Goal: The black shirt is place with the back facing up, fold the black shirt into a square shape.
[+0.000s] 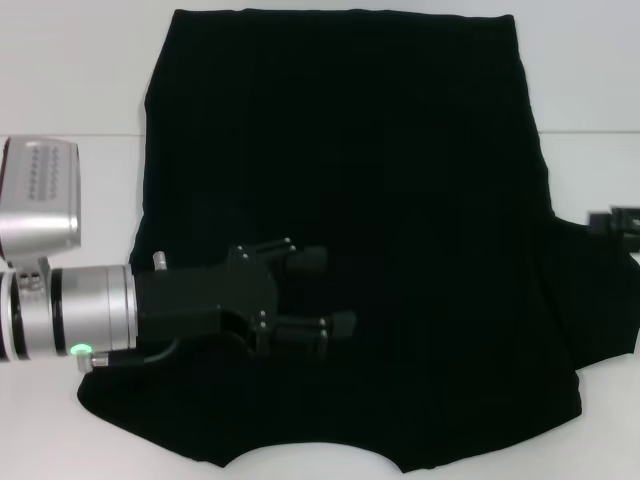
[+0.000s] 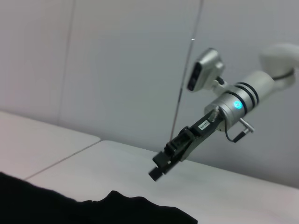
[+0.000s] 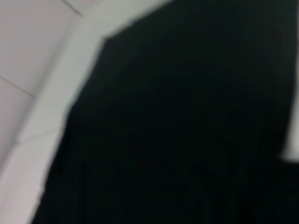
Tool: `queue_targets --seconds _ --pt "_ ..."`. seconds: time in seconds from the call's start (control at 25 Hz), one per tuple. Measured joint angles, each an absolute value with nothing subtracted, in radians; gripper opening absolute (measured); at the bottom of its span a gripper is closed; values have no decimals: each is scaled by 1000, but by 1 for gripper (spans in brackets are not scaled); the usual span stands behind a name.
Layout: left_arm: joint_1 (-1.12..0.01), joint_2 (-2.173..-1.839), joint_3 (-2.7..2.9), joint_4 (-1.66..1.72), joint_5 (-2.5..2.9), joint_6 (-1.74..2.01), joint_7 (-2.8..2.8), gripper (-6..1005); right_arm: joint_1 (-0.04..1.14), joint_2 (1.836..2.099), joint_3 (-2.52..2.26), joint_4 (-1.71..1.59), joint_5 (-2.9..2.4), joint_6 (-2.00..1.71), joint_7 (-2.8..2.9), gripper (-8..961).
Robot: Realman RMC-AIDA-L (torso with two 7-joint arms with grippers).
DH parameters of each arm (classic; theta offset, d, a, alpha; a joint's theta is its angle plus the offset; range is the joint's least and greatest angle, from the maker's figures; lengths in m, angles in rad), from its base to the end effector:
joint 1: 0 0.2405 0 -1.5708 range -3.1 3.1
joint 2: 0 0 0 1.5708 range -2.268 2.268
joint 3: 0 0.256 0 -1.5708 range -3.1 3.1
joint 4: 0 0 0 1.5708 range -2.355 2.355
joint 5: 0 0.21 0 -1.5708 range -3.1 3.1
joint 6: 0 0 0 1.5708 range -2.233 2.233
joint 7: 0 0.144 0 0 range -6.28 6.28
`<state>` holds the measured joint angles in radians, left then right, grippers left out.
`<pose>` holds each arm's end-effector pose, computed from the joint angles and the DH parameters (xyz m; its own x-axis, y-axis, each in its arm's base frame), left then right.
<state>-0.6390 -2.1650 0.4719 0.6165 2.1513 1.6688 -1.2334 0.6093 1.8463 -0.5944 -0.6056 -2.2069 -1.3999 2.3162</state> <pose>-0.2250 0.3280 -0.0266 0.7893 0.2227 0.5722 0.3263 -0.9416 -0.0837 0.3149 0.3789 0.0950 0.1938 -0.8422 -0.5031 -0.9798 -0.1920 -0.0560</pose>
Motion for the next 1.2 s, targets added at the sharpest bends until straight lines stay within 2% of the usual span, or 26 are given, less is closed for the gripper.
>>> queue_targets --seconds 0.24,0.56,1.2 --pt "-631 -2164 479 589 2173 1663 -1117 922 591 1835 -570 -673 -2392 -1441 2470 884" --pt "-631 -2166 502 581 2177 1646 -1095 921 593 1832 -562 -663 -2468 -1442 2491 885" --pt "-637 -2164 502 578 2177 1639 -1096 922 625 1850 -600 -586 -2480 -1418 2484 885"
